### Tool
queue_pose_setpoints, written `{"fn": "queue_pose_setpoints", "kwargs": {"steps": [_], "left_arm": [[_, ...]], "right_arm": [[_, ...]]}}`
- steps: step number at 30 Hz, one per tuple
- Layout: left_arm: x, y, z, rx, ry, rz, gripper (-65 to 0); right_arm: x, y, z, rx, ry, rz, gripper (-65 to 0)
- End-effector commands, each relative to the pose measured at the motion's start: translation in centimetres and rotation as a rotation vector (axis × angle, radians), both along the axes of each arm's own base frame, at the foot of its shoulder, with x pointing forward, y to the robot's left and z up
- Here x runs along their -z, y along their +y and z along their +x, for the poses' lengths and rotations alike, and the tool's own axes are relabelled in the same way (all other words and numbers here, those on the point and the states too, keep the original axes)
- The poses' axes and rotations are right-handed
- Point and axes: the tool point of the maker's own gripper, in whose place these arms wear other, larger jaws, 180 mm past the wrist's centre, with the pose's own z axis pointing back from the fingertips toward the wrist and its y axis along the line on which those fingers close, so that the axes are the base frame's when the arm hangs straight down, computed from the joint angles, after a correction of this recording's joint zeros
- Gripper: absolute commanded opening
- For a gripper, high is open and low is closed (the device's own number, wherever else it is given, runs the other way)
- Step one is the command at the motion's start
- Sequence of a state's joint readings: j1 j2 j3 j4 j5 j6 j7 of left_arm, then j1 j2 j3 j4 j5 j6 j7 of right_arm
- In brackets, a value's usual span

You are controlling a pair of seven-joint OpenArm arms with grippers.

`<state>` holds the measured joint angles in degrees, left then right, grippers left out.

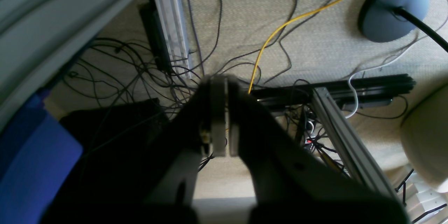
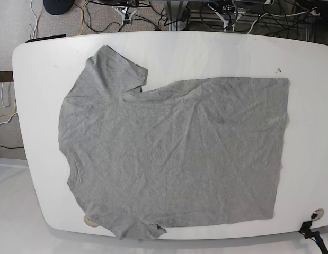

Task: Fold the T-shirt properly

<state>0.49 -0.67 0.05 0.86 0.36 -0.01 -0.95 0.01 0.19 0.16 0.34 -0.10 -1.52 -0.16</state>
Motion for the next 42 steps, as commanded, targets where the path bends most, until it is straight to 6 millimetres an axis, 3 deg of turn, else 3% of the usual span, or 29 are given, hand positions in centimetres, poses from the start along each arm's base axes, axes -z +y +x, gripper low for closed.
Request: {"fn": "queue_pose_setpoints", "kwargs": {"steps": [1, 14, 18, 21, 26, 27, 32, 42], "left_arm": [[0.0, 0.2, -0.1, 0.003, 0.001, 0.003, -65.0], [0.0, 0.5, -1.1, 0.000, 0.015, 0.004, -64.9], [-0.1, 1.4, -2.5, 0.000, 0.018, 0.016, -63.7], [-0.4, 2.4, -4.1, -0.019, 0.017, 0.026, -61.3], [-1.4, 4.5, -4.8, -0.097, -0.028, 0.033, -60.7], [-1.3, 4.2, -5.6, -0.093, -0.002, 0.034, -64.7], [-2.0, 5.6, -7.6, -0.130, -0.011, 0.034, -64.9], [-5.9, 6.4, -9.4, -0.094, -0.100, -0.023, -65.0]], "right_arm": [[0.0, -0.3, -0.1, 0.000, 0.006, -0.004, -64.4], [0.0, -1.8, -0.1, -0.033, -0.014, -0.026, -64.6], [-0.4, -3.8, 0.2, -0.059, -0.084, -0.053, -64.7], [-1.2, -6.1, -0.7, -0.073, -0.119, -0.081, -65.0], [-3.3, -9.7, -2.7, -0.105, -0.168, -0.120, -65.0], [-2.8, -9.4, -2.5, -0.097, -0.137, -0.127, -65.0], [-3.6, -10.2, -4.2, -0.109, -0.131, -0.131, -65.0], [-7.8, -11.3, -7.0, -0.120, -0.219, -0.118, -65.0]]}}
